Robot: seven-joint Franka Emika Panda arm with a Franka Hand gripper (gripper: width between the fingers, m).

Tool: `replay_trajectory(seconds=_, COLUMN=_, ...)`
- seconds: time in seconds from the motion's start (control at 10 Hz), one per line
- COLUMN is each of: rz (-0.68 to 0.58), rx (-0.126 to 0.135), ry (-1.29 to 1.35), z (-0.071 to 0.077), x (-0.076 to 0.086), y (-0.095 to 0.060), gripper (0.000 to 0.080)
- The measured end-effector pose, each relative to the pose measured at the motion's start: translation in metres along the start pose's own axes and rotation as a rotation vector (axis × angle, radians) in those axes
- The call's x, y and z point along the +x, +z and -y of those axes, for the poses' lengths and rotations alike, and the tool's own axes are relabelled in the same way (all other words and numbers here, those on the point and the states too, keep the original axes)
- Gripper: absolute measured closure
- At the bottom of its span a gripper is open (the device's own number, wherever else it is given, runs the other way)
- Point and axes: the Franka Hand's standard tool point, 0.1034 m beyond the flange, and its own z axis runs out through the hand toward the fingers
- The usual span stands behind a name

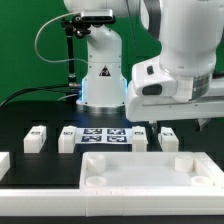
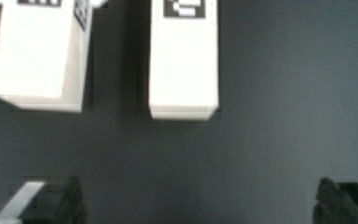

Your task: Assemble desk

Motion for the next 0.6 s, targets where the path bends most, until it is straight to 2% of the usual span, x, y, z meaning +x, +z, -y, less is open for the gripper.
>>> replay_trajectory(seconds=0.1, rz=0.104, rx=-0.002, ry=0.006, z=-0.002, x=-0.004, y=0.009, gripper=0.015)
replay_trajectory(seconds=0.3, rz=0.23, rx=-0.006, ry=-0.011, z=-0.002, x=-0.004, y=0.019, gripper=0.015)
replay_trajectory(seconds=0.6, rz=0.273, rx=-0.006, ry=-0.012, z=-0.002, x=-0.002, y=0.022, gripper=0.015)
